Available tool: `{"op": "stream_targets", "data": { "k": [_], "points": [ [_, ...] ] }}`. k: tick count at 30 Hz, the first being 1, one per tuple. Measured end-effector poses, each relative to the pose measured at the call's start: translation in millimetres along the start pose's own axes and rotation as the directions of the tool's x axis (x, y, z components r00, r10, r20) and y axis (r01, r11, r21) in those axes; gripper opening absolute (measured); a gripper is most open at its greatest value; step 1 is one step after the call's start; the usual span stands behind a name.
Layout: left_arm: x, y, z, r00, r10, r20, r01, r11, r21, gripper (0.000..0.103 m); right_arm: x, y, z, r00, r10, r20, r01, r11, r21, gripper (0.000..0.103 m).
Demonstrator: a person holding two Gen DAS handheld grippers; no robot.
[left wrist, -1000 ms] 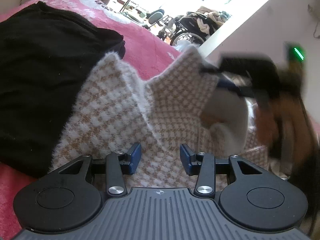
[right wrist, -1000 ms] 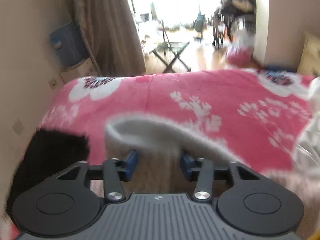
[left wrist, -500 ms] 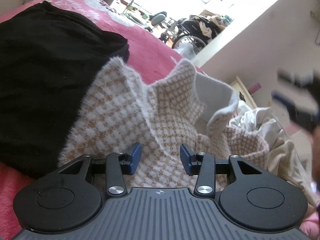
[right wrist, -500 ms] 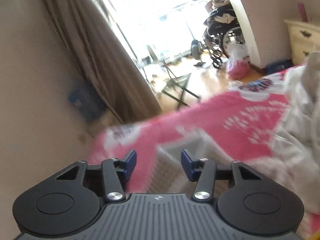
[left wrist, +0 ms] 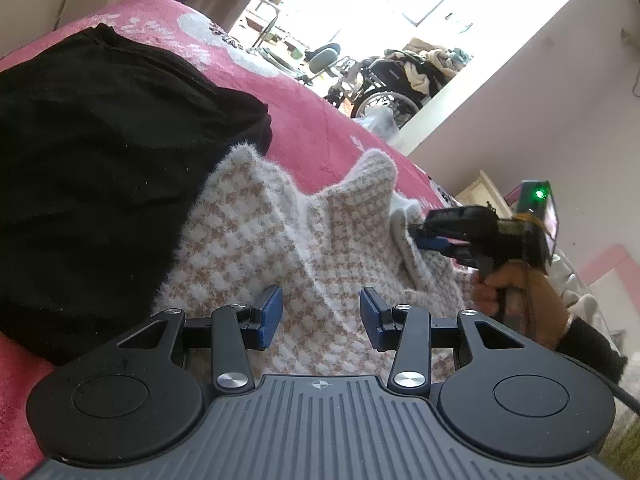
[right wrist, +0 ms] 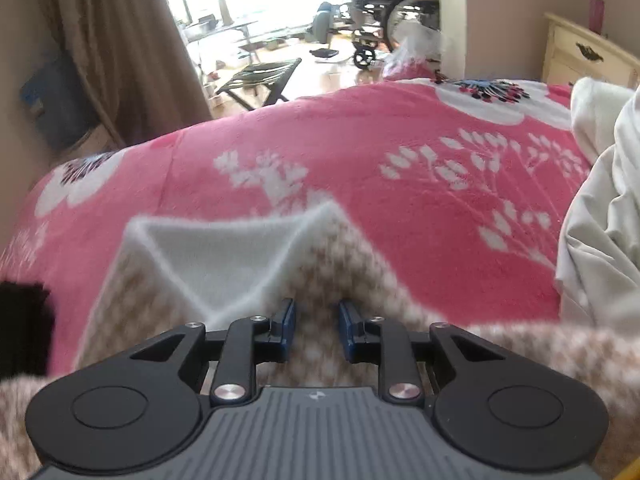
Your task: Fold clothes
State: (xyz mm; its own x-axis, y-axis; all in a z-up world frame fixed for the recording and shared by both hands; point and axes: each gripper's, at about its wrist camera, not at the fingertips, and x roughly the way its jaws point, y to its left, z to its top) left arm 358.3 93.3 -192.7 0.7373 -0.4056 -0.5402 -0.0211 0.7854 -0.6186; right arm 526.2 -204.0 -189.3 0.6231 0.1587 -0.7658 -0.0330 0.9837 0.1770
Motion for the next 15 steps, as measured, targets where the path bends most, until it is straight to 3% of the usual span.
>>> {"op": "stream_targets", "data": {
  "k": [2, 5, 7, 9, 10, 12, 15],
  "points": [
    [-1, 1, 1, 1.0, -0.001, 0.004, 0.001, 1.0, -0.006, 0.043, -7, 2, 9, 1.0, -0.006, 0.022, 0.006, 1.0, 0.019, 0.026],
    [-2, 3, 3, 1.0, -0.002, 0.01, 0.003, 1.0, -0.014, 0.043, -49, 8, 12, 0.988, 0.114, 0.102, -0.118, 0.992, 0.035, 0.028],
    [-2, 4, 4, 1.0, -0.003, 0.015, 0.004, 1.0, -0.02, 0.043, -60, 19, 10, 0.966, 0.254, 0.048, -0.253, 0.967, -0.026, 0.03],
    [-3, 5, 5, 1.0, -0.006, 0.014, 0.006, 1.0, -0.025, 0.043, -60, 35, 4, 0.919, 0.389, -0.063, -0.393, 0.915, -0.087, 0.031],
    [-3, 6, 5, 1.0, -0.007, 0.011, 0.008, 1.0, -0.027, 0.043, -54, 46, 1, 0.911, 0.4, -0.098, -0.41, 0.902, -0.136, 0.031],
    [-3, 7, 6, 1.0, -0.011, 0.006, 0.011, 0.999, -0.032, 0.043, -27, 64, 0, 0.938, 0.327, -0.117, -0.344, 0.922, -0.177, 0.031],
    [-2, 5, 4, 1.0, -0.005, 0.012, 0.005, 1.0, -0.006, 0.043, 24, 67, 2, 0.963, 0.23, -0.141, -0.244, 0.965, -0.092, 0.03]
  ]
}}
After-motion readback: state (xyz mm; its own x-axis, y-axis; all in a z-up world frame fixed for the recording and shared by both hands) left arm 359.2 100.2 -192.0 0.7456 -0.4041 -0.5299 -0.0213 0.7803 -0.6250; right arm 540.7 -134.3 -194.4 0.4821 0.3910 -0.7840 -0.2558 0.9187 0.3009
